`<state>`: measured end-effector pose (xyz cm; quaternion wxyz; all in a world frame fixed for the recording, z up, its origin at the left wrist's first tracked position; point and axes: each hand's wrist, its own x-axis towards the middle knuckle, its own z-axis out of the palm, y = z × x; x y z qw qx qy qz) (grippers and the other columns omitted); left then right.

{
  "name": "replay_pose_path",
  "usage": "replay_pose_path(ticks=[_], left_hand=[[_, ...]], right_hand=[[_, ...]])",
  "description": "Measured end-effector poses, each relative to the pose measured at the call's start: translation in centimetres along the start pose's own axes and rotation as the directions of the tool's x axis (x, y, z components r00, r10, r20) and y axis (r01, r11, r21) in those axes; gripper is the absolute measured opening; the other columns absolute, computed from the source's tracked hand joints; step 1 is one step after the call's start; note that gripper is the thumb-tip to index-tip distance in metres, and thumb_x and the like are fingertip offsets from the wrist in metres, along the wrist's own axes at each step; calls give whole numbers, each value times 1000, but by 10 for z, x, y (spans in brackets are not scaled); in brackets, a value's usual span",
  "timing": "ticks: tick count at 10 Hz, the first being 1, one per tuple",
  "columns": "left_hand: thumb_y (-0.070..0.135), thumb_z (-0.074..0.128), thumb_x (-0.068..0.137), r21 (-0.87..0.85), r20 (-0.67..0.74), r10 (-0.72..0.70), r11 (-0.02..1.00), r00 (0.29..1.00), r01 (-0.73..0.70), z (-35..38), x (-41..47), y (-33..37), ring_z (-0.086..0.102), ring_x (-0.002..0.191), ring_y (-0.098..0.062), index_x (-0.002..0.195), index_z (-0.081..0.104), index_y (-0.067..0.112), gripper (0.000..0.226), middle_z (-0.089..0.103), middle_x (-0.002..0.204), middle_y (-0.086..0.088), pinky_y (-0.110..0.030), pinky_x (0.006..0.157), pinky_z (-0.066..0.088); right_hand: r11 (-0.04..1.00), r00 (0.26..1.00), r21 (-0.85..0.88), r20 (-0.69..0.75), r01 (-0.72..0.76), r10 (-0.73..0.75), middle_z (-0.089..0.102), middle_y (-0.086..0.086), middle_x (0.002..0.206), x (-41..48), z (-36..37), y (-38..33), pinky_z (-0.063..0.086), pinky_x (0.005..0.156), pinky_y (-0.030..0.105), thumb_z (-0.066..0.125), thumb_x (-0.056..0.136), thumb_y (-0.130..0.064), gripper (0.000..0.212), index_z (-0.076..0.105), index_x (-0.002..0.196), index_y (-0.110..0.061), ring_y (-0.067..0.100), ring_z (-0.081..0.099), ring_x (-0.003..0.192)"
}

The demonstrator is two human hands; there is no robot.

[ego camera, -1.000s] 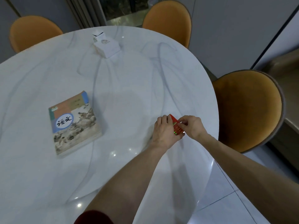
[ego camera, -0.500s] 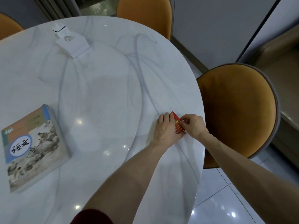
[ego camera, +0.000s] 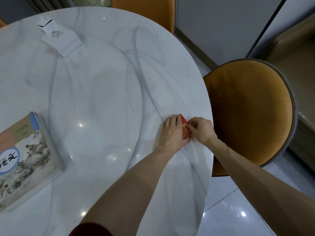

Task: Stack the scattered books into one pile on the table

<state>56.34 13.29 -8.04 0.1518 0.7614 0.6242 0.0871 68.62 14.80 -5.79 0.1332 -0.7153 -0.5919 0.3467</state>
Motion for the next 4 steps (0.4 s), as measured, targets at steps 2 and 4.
replay_pose_path(ticks=[2, 4], left_hand=[[54, 68, 72, 2, 53, 10, 1000, 999, -10, -7, -1, 2, 42, 129, -30, 142, 35, 3, 92, 46, 140, -13, -38, 110, 35], [51, 53, 87, 65, 22, -13, 998, 1000, 12, -28, -9, -14, 42, 128, -31, 135, 44, 10, 64, 47, 138, -14, -42, 107, 36]], right_hand=[[1000, 1000, -14, 12, 6, -6, 70, 17, 102, 2, 0, 0, 48, 78, 29, 58, 91, -16, 23, 66, 110, -6, 27, 63, 88], [998, 1000, -60, -2, -18, 18, 68, 16, 110, -2, -9, -9, 52, 81, 34, 54, 93, -20, 30, 61, 118, -5, 31, 65, 98]])
